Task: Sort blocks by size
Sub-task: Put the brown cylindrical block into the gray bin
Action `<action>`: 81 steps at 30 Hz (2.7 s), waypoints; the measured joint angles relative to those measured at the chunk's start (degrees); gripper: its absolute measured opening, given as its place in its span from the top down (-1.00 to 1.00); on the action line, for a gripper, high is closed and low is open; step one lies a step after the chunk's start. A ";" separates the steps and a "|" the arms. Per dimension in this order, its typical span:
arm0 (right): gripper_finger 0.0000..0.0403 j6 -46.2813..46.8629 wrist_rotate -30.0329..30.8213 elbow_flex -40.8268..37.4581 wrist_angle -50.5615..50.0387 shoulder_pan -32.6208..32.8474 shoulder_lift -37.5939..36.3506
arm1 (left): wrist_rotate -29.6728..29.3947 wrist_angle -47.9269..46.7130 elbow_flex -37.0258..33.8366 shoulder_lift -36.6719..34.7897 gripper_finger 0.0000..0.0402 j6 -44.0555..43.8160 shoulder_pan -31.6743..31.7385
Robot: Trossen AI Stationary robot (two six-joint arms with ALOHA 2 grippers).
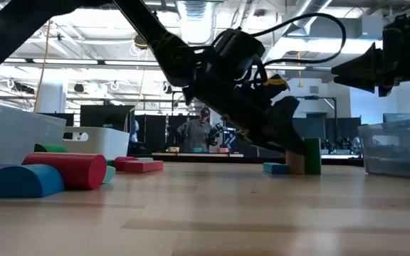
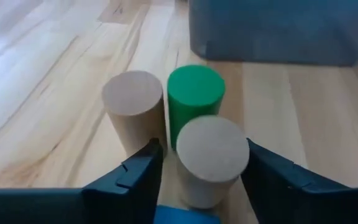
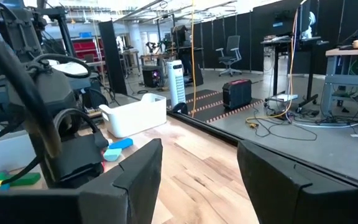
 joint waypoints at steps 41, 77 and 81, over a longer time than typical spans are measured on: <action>-0.19 0.15 -0.01 0.00 0.00 0.02 -0.01 | -7.06 -81.56 -0.47 -48.14 0.41 -4.97 -9.43; -0.19 0.07 -0.02 0.00 0.02 -0.04 -0.02 | 2.84 -88.40 -35.87 -59.35 0.20 -33.15 -17.88; -0.19 0.07 -0.01 0.00 0.00 -0.04 -0.02 | 2.80 -88.43 -35.87 -59.35 0.13 -33.10 -17.88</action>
